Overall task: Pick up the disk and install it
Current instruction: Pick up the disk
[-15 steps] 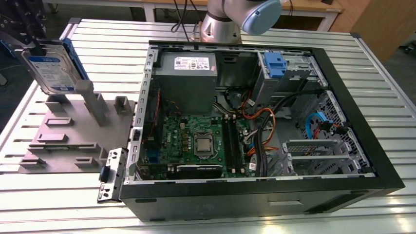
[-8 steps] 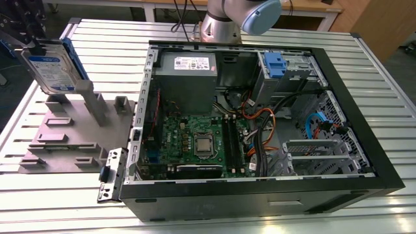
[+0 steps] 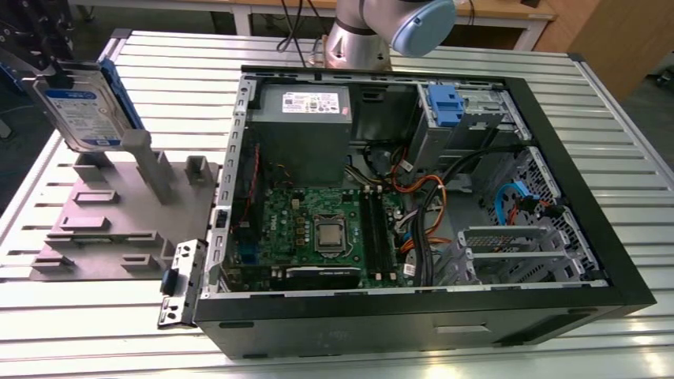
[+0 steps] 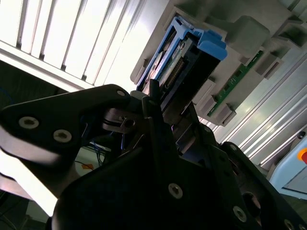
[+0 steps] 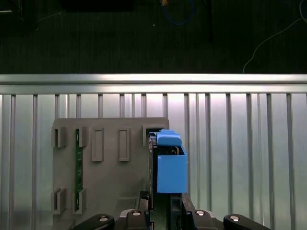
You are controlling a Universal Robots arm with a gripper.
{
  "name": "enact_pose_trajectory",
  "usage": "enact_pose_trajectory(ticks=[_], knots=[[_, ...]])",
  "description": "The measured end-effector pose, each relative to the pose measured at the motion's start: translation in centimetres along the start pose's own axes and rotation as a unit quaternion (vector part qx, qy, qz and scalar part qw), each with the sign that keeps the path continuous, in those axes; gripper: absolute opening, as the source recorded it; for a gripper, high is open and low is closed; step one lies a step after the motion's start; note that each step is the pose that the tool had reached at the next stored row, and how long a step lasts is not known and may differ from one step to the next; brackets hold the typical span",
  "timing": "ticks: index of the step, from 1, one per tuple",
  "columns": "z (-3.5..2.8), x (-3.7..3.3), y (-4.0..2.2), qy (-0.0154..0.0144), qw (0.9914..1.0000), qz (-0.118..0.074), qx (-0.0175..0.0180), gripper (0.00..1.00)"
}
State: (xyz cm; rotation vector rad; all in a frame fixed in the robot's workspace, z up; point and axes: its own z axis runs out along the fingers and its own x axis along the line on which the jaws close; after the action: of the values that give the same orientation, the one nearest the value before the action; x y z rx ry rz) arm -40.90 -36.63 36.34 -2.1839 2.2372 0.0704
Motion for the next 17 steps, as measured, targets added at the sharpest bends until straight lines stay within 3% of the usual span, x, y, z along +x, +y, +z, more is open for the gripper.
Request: enact_pose_trajectory(ticks=[17], knots=[[-0.35,-0.01,0.01,0.0000,1.00000,0.000,-0.0001,0.35]])
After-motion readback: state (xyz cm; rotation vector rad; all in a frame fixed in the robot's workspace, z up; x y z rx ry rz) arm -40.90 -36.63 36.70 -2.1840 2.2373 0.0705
